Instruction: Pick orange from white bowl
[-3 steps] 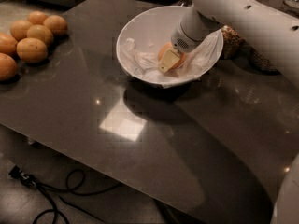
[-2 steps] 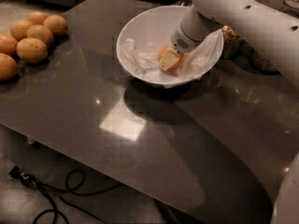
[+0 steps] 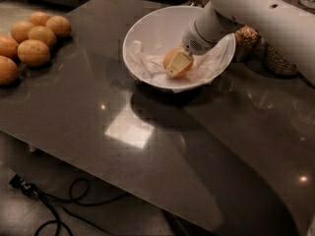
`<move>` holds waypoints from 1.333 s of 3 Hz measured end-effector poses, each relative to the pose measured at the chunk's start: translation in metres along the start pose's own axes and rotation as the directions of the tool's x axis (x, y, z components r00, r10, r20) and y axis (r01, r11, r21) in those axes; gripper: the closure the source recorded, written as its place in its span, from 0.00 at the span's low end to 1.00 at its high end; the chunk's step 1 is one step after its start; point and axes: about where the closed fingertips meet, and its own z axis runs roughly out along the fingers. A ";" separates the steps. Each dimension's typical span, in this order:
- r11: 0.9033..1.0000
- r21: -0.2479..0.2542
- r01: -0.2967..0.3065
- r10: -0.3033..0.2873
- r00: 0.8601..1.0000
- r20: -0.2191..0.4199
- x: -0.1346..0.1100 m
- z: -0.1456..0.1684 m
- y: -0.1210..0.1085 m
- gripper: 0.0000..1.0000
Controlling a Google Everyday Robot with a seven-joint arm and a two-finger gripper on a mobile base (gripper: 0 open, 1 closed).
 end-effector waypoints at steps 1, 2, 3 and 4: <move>0.999 -0.040 0.023 -0.017 0.989 0.150 -0.012 -0.028 0.006 1.00; 0.996 -0.080 0.037 -0.012 0.955 0.296 -0.027 -0.058 0.010 1.00; 0.996 -0.087 0.038 -0.002 0.926 0.378 -0.037 -0.085 0.005 1.00; 0.995 -0.087 0.037 0.000 0.923 0.384 -0.038 -0.087 0.005 1.00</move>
Offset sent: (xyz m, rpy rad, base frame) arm -0.0438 -0.0042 0.1072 0.4448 -0.1408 0.2117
